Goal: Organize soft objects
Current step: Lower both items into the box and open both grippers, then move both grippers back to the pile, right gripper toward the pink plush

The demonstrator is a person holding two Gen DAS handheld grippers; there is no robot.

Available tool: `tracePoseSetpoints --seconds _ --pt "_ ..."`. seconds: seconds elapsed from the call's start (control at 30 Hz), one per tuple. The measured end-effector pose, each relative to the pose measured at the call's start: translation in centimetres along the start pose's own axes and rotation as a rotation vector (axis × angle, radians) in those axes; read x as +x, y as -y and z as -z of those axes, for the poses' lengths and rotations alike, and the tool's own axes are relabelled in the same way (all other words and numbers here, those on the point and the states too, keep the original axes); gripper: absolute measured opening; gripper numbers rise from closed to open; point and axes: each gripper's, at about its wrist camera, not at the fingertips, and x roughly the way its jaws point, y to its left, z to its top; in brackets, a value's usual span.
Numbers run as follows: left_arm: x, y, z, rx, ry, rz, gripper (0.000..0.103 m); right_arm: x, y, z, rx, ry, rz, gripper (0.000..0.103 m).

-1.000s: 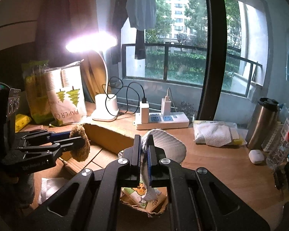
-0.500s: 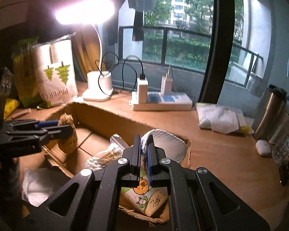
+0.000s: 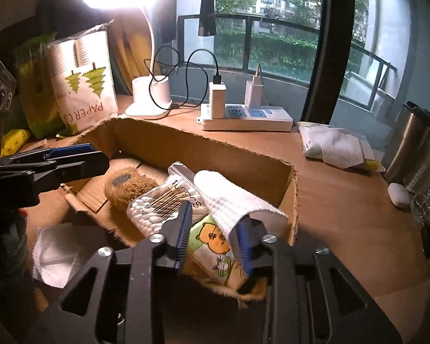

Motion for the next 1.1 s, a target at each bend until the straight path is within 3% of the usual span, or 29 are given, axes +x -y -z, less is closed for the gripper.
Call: tracePoseSetpoints --seconds 0.13,0.5,1.1 --pt "-0.7 0.4 0.0 0.016 0.025 -0.005 0.067 -1.4 -0.2 0.3 0.001 0.013 0.002 0.041" --pt "-3.8 2.2 0.2 0.053 0.059 -0.022 0.07 -4.8 -1.3 1.9 -0.01 0.037 -0.014 0.044" --pt "-6.0 4.5 4.6 0.078 -0.01 -0.051 0.07 -8.3 -1.5 5.1 0.019 0.051 -0.058 0.05"
